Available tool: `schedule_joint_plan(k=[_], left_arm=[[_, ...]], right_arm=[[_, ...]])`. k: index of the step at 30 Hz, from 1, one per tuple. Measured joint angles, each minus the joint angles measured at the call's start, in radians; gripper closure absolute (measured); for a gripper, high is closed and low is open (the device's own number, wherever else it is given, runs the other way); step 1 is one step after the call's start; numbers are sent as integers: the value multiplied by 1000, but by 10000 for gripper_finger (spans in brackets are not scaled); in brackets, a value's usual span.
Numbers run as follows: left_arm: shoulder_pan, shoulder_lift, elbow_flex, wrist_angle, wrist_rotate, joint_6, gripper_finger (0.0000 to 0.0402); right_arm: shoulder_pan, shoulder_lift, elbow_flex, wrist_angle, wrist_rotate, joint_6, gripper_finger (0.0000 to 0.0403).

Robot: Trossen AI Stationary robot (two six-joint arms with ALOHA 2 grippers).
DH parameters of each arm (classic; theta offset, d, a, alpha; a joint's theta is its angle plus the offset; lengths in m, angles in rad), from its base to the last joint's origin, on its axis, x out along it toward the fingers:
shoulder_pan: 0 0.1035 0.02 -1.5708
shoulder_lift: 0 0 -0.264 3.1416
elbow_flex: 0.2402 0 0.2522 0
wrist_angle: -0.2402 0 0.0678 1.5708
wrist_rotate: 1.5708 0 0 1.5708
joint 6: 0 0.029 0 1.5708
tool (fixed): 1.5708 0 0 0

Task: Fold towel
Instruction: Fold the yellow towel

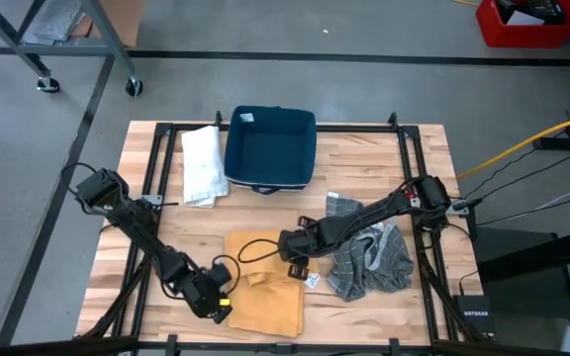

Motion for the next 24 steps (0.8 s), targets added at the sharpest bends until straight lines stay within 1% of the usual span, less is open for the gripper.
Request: schedule_joint_plan(k=[7, 14, 18, 24], left_arm=[[5, -3, 0, -2, -5, -43, 314], [48, -16, 0, -1, -7, -141, 314], [71, -51, 0, -4, 0, -105, 314], [88, -160, 0, -21, -8, 28, 314]], right_arm=[[0, -92, 1, 43, -16, -68, 244], [0, -221, 2, -33, -35, -101, 244], [-13, -311, 2, -146, -37, -101, 244], [-69, -506, 2, -266, -35, -122, 244]])
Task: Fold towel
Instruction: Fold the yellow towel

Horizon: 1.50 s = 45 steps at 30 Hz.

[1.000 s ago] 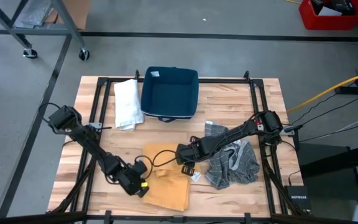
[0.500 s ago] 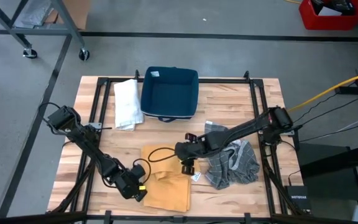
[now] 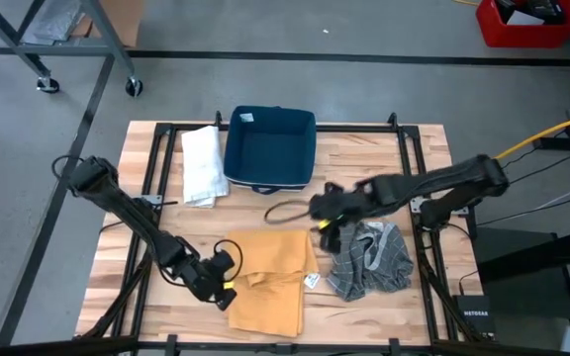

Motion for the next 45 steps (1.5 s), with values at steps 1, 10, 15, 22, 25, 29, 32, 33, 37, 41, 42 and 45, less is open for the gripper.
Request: schedule_joint_plan(k=[1, 10, 15, 22, 25, 29, 32, 33, 37, 41, 42, 45], left_arm=[[4, -21, 0, -14, -4, 20, 314], [11, -175, 0, -340, -144, -23, 314], [15, -184, 0, -510, -179, -133, 314], [65, -184, -1, -599, -214, -165, 314], [95, -184, -1, -588, -222, -161, 314], [136, -184, -12, -567, -226, -164, 314], [159, -183, -64, -468, -226, -167, 314], [165, -183, -85, -416, -226, -173, 314], [184, -183, -156, -274, -225, -197, 314], [193, -183, -195, -250, -225, -240, 314], [193, -183, -201, -253, -224, -258, 314], [194, -183, -217, -245, -223, -308, 314]], right_arm=[[-13, -35, 0, -11, 0, -11, 244], [-135, -387, -283, 195, -205, -133, 244], [-160, -525, -656, 587, -246, 43, 244], [-160, -478, -961, 1058, -232, 445, 244], [-160, -430, -989, 1052, -207, 634, 244], [-152, -352, -991, 1054, -238, 754, 244], [-126, -303, -982, 1067, -224, 794, 244], [-115, -286, -976, 1069, -211, 803, 244], [-91, -226, -949, 1066, -203, 811, 244], [-94, -182, -918, 1065, -178, 811, 244], [-94, -173, -912, 1065, -167, 811, 244], [-94, -144, -889, 1065, -150, 805, 244]])
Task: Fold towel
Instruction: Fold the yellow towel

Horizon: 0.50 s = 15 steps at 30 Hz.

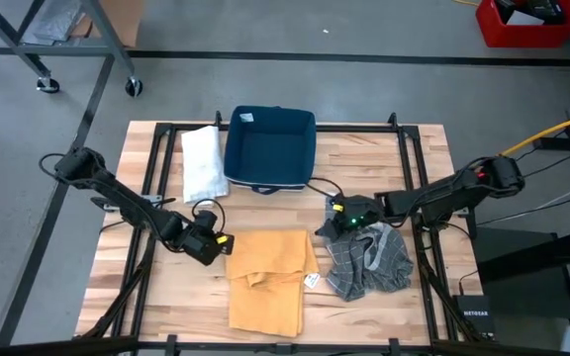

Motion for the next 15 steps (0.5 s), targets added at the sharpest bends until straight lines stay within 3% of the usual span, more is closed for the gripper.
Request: schedule_joint_plan(k=[15], left_arm=[[22, 0, -14, 7, 0, 0, 313]], right_arm=[[0, 141, 25, -52, 1, 59, 244]])
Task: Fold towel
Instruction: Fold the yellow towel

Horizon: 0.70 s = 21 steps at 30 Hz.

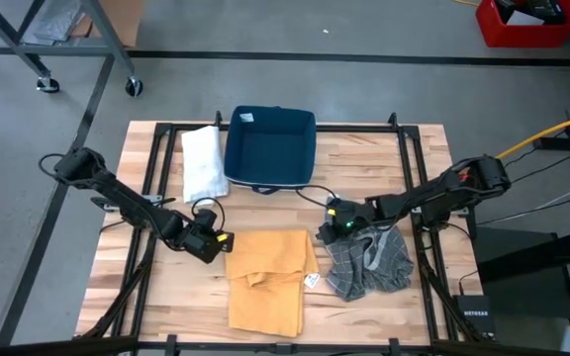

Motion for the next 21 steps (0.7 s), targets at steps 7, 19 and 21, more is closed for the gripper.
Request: schedule_joint_plan(k=[7, 19, 21], left_arm=[[29, 0, 0, 33, 0, 32, 313], [49, 0, 0, 61, 0, 38, 313], [48, 0, 0, 70, 0, 38, 313]], right_arm=[[0, 41, 13, 7, -8, 15, 244], [0, 129, 100, 8, 2, -20, 244], [0, 149, 110, 9, 3, -20, 244]])
